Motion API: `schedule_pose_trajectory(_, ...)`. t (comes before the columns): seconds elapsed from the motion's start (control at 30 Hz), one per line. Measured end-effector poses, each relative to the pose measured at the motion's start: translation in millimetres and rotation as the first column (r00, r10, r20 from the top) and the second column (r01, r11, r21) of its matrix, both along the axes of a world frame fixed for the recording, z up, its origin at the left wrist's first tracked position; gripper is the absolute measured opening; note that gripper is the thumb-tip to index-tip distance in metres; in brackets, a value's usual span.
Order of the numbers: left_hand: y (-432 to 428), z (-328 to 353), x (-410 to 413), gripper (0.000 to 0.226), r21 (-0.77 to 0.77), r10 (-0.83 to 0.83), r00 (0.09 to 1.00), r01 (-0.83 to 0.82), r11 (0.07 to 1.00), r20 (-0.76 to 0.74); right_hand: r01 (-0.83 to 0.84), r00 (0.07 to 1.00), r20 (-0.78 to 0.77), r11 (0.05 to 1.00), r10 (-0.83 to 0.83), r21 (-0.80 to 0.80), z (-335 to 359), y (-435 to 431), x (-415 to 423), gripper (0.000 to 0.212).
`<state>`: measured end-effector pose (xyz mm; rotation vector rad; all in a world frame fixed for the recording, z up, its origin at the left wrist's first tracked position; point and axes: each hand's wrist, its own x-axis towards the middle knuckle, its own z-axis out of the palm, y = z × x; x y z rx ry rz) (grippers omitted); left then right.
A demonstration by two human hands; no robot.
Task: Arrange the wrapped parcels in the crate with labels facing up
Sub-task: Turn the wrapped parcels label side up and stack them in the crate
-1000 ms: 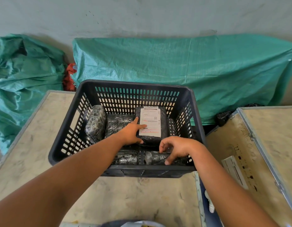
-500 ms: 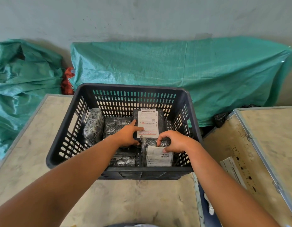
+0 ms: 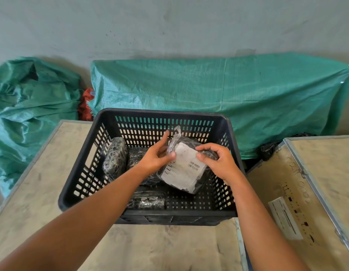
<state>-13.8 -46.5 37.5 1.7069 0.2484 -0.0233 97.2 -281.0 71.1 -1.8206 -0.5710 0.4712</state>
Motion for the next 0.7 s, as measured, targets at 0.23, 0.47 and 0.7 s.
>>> schedule_pose_trajectory(0.23,-12.6,7.5,9.5,0.107,0.305,-0.121,0.984,0.077,0.949,0.128,0.214,0.947,0.231,0.975,-0.222,0.061,-5.7,2.7,4.1,0.020)
schedule_pose_trajectory(0.47,-2.2,-1.6,12.6,0.048,0.165,0.073,0.988,-0.095,0.982,0.139,0.085,0.984,0.161,0.994,-0.072,-0.074,-2.7,3.0,0.4,0.060)
schedule_pose_trajectory(0.7,6.1,-11.7,11.5,0.034,0.036,0.191,0.975,-0.197,0.980,0.116,-0.186,0.982,-0.010,0.941,0.191,-0.283,-10.9,5.9,-2.1,0.122)
